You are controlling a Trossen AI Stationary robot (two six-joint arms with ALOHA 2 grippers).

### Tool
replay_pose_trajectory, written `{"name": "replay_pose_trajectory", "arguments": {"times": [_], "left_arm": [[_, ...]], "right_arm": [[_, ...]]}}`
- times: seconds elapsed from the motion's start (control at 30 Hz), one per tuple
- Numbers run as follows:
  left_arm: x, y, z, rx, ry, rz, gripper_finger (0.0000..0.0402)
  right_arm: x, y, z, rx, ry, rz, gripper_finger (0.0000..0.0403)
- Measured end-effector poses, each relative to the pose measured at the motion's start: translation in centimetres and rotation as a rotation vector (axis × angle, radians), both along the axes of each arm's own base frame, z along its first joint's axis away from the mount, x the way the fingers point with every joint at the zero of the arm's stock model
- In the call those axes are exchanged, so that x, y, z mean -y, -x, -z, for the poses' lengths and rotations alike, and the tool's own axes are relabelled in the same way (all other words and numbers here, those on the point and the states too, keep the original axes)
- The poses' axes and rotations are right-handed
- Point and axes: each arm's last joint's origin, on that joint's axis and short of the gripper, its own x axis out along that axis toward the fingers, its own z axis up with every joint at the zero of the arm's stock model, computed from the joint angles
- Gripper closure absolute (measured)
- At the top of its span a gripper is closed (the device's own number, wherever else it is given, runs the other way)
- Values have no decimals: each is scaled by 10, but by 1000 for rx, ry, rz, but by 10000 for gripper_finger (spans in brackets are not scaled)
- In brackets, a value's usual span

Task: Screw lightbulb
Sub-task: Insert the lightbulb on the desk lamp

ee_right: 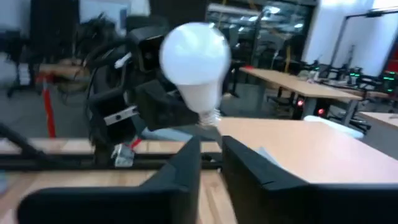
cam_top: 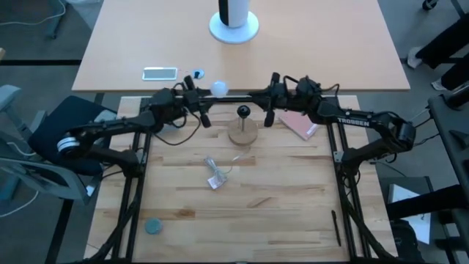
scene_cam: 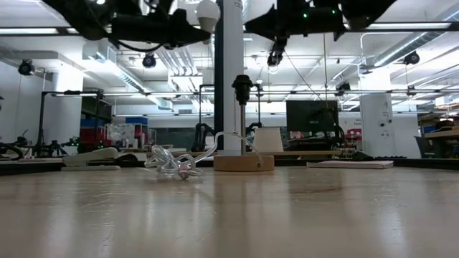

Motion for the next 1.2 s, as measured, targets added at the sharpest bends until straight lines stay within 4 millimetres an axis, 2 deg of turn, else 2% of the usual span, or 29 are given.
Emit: {"name": "replay_pose_trajectory", "arguments": {"times": [0.13, 0.3, 0.43, 0.53, 0.63, 0.8, 1.03, 1.2], "left_arm": [[-8, -20, -6, -13, 6, 7, 308], [-16, -37, -8, -22, 8, 29, 308], [-19, -51, -9, -16, 11, 68, 308], [-20, -61, -7, -24, 12, 97, 308], [-19, -68, 0, -57, 25, 143, 308], [-19, -69, -4, -30, 21, 142, 308], [-18, -69, -4, -29, 52, 144, 307], [-19, -68, 3, -73, 93, 111, 251]], "right_arm": [[-1, -10, -5, -16, 32, -11, 258], [1, -14, -12, 2, 52, -9, 191], [6, -21, -10, -10, 53, 5, 156], [8, -24, -10, -12, 65, 6, 145], [8, -29, -9, -21, 58, -2, 148], [11, -30, -11, -13, 74, 21, 170], [11, -30, -11, -11, 89, 23, 235], [12, -28, -15, 24, 91, 29, 272]]}}
